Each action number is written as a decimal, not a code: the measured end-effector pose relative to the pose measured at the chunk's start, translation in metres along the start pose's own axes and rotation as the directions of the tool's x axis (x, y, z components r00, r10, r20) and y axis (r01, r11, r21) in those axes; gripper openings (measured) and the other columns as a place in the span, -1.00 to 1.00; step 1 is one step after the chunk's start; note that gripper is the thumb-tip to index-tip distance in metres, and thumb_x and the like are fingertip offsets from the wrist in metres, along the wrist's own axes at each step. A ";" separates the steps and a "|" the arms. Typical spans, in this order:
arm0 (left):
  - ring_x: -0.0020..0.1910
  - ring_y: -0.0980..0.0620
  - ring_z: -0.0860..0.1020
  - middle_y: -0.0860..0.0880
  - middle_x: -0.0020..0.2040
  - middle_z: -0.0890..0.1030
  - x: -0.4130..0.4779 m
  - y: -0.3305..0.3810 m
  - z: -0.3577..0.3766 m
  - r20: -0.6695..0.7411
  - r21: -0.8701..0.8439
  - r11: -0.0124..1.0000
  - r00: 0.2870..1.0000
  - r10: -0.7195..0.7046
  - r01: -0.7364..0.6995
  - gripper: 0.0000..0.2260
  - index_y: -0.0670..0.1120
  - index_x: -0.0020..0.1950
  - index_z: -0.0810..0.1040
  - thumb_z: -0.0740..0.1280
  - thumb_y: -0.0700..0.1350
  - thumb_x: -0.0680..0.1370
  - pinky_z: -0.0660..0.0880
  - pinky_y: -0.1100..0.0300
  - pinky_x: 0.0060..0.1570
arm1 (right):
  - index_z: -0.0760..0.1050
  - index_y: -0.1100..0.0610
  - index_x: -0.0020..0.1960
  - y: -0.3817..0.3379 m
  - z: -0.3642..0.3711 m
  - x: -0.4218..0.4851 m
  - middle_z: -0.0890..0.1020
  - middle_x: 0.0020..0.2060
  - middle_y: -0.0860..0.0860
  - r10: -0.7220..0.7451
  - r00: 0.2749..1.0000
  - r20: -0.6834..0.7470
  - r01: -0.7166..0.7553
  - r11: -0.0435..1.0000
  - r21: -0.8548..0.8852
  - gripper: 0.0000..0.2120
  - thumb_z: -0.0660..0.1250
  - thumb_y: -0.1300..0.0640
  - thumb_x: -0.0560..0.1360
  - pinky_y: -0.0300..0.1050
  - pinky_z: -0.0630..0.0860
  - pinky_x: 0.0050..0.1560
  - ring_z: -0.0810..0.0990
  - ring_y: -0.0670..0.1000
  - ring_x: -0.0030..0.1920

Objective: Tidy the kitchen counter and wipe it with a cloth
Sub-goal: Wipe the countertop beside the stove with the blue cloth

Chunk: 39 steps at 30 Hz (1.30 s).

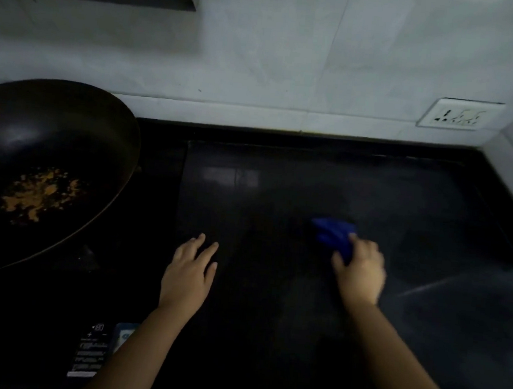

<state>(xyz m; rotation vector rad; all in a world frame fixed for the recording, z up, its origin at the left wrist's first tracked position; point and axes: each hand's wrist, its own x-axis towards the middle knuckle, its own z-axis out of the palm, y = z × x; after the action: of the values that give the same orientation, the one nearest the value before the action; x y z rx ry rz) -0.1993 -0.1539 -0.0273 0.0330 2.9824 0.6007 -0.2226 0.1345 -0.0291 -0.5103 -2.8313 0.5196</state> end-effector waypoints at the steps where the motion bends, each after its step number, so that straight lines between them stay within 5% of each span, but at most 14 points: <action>1: 0.46 -0.06 0.20 -0.07 0.47 0.28 -0.002 0.001 -0.002 0.017 -0.025 1.000 1.000 -0.004 0.005 -0.63 -0.04 0.38 0.37 0.20 -0.04 0.57 0.34 0.05 0.29 | 0.42 0.22 0.27 0.015 -0.009 0.003 0.49 0.15 0.28 0.140 0.990 -0.019 -0.140 0.990 -0.006 -0.53 0.39 0.14 0.39 0.18 0.46 0.01 0.47 0.34 0.08; 3: 0.48 -0.03 0.14 -0.05 0.49 0.21 -0.010 0.002 -0.007 0.044 -0.045 0.999 0.999 -0.012 0.014 -0.61 -0.05 0.40 0.32 0.15 -0.02 0.58 0.25 0.07 0.36 | 0.35 0.21 0.33 0.024 -0.020 0.000 0.42 0.23 0.26 0.305 0.951 -0.049 -0.306 0.952 -0.017 -0.52 0.33 0.12 0.45 0.21 0.40 0.10 0.40 0.31 0.17; 5: 0.43 -0.09 0.27 -0.11 0.44 0.32 -0.025 0.001 -0.012 0.021 -0.027 1.000 1.000 0.015 -0.014 -0.64 -0.11 0.34 0.41 0.19 -0.03 0.57 0.32 0.00 0.32 | 0.35 0.21 0.32 0.004 -0.017 -0.013 0.41 0.23 0.28 0.320 0.947 -0.038 -0.321 0.947 -0.024 -0.52 0.33 0.12 0.44 0.21 0.40 0.10 0.39 0.33 0.17; 9: 0.15 -0.14 0.56 -0.15 0.19 0.58 -0.066 -0.012 -0.015 -0.023 0.054 0.998 0.999 0.046 -0.045 -0.59 -0.15 0.12 0.58 0.08 0.06 0.53 0.53 -0.03 0.03 | 0.51 0.23 0.17 -0.060 0.016 -0.077 0.57 -0.01 0.27 -0.091 0.995 0.042 0.088 0.993 0.074 -0.47 0.51 0.19 0.22 0.11 0.54 -0.16 0.55 0.32 -0.09; 13: 0.08 -0.05 0.59 -0.08 0.13 0.62 -0.096 -0.027 -0.016 0.001 0.093 0.996 1.000 -0.001 0.001 -0.37 -0.10 0.06 0.61 -0.21 0.14 0.59 0.56 0.05 -0.02 | 0.54 0.20 0.12 -0.063 0.018 -0.080 0.63 -0.09 0.17 -0.464 0.879 0.107 0.459 0.885 0.071 -0.54 0.45 0.10 0.25 0.02 0.57 -0.27 0.61 0.21 -0.19; 19: 0.13 0.08 0.37 -0.03 0.10 0.64 -0.115 -0.037 -0.006 -0.063 0.118 0.993 0.998 0.002 0.006 -0.37 -0.07 0.03 0.63 -0.23 0.12 0.59 0.56 0.09 -0.04 | 0.31 0.15 0.36 -0.098 0.028 0.004 0.40 0.26 0.19 0.021 0.985 0.168 -0.025 1.000 0.019 -0.51 0.30 0.09 0.47 0.16 0.44 0.14 0.41 0.23 0.21; 27: 0.14 0.08 0.36 -0.02 0.08 0.65 -0.116 -0.039 -0.001 -0.097 0.188 0.982 0.994 0.048 -0.029 -0.63 -0.06 -0.02 0.65 0.10 0.04 0.46 0.55 0.08 -0.01 | 0.36 0.14 0.35 -0.138 0.041 -0.074 0.50 0.18 0.13 -0.488 0.848 0.207 0.460 0.871 0.173 -0.50 0.34 0.07 0.44 0.10 0.50 0.05 0.49 0.17 0.14; 30: 0.14 0.08 0.37 -0.02 0.08 0.65 -0.117 -0.041 0.003 -0.119 0.194 0.980 0.991 0.057 -0.033 -0.63 -0.06 -0.02 0.65 0.09 0.05 0.47 0.56 0.06 -0.01 | 0.40 0.16 0.31 -0.121 0.039 -0.033 0.51 0.15 0.19 -0.450 0.868 0.211 0.426 0.892 0.152 -0.52 0.36 0.12 0.42 0.12 0.51 0.03 0.50 0.22 0.12; 34: 0.02 0.06 0.59 0.00 0.05 0.65 -0.117 -0.041 0.004 -0.112 0.176 0.983 0.991 0.069 -0.048 -0.53 -0.05 -0.02 0.65 -0.04 0.07 0.58 0.55 0.14 -0.02 | 0.31 0.11 0.36 -0.147 0.046 0.010 0.40 0.28 0.15 -0.115 0.968 0.223 0.104 0.993 0.058 -0.52 0.31 0.11 0.47 0.13 0.45 0.18 0.42 0.18 0.22; 39: 0.04 0.06 0.46 -0.03 0.05 0.64 -0.127 -0.038 0.005 -0.142 0.143 0.989 0.989 0.045 -0.024 -0.48 -0.08 0.01 0.63 -0.10 0.07 0.60 0.29 0.15 0.10 | 0.37 0.12 0.34 -0.165 0.057 -0.075 0.48 0.19 0.16 -0.487 0.846 0.215 0.455 0.871 0.182 -0.50 0.35 0.08 0.42 0.12 0.51 0.04 0.48 0.19 0.14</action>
<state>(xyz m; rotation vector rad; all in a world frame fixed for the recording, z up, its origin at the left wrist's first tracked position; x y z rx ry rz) -0.0723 -0.1922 -0.0348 0.0542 3.1666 0.4115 -0.2184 -0.0552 -0.0296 0.3062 -2.9764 0.6906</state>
